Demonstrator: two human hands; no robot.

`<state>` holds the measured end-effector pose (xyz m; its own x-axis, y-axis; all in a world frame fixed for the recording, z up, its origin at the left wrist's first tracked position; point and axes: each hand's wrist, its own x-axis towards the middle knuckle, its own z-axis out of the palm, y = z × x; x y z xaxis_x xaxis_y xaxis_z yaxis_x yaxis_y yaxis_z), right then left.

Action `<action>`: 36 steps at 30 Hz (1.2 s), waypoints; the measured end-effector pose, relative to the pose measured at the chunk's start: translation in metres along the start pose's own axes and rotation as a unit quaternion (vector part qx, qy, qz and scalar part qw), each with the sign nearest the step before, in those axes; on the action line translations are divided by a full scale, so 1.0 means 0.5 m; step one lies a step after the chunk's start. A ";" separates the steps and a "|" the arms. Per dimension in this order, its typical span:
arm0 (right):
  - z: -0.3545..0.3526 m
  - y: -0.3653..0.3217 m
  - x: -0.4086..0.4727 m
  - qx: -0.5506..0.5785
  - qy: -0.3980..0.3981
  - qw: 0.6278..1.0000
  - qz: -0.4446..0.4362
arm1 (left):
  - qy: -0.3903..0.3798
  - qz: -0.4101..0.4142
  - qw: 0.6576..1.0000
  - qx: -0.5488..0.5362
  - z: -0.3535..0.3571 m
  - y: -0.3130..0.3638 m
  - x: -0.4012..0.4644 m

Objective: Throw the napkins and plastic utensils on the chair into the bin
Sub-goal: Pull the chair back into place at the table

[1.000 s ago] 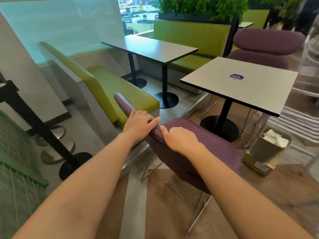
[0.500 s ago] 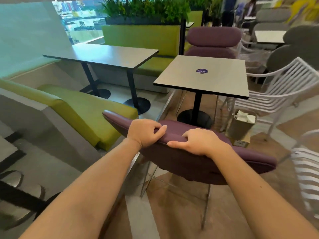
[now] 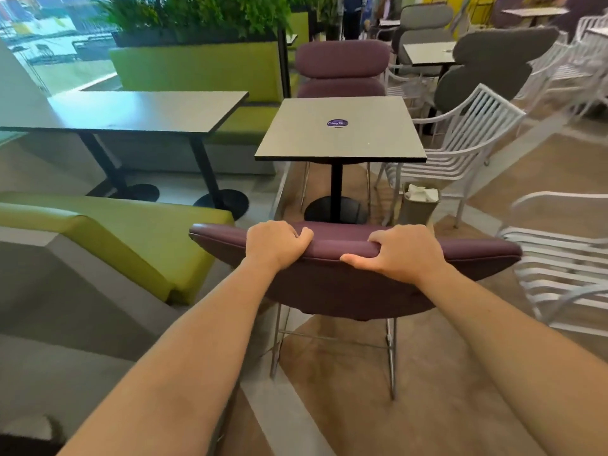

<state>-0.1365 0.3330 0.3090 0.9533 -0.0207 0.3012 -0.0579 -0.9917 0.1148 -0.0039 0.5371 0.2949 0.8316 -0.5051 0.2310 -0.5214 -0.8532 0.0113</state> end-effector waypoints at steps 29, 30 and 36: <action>0.009 0.042 0.004 0.000 0.030 0.998 -0.053 | 0.208 -0.026 0.977 -0.046 0.033 0.054 -0.046; 0.014 0.033 0.019 -0.001 0.033 0.998 -0.051 | 0.205 -0.025 0.978 -0.043 0.035 0.038 -0.030; 0.050 -0.009 0.117 0.023 0.051 0.998 -0.013 | 0.214 -0.016 0.976 -0.047 0.054 -0.046 0.070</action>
<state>-0.0729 0.3332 0.3023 0.9190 0.0157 0.3940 -0.0177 -0.9966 0.0810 0.0422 0.5355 0.2766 0.7017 -0.3609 0.6143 -0.5291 -0.8414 0.1101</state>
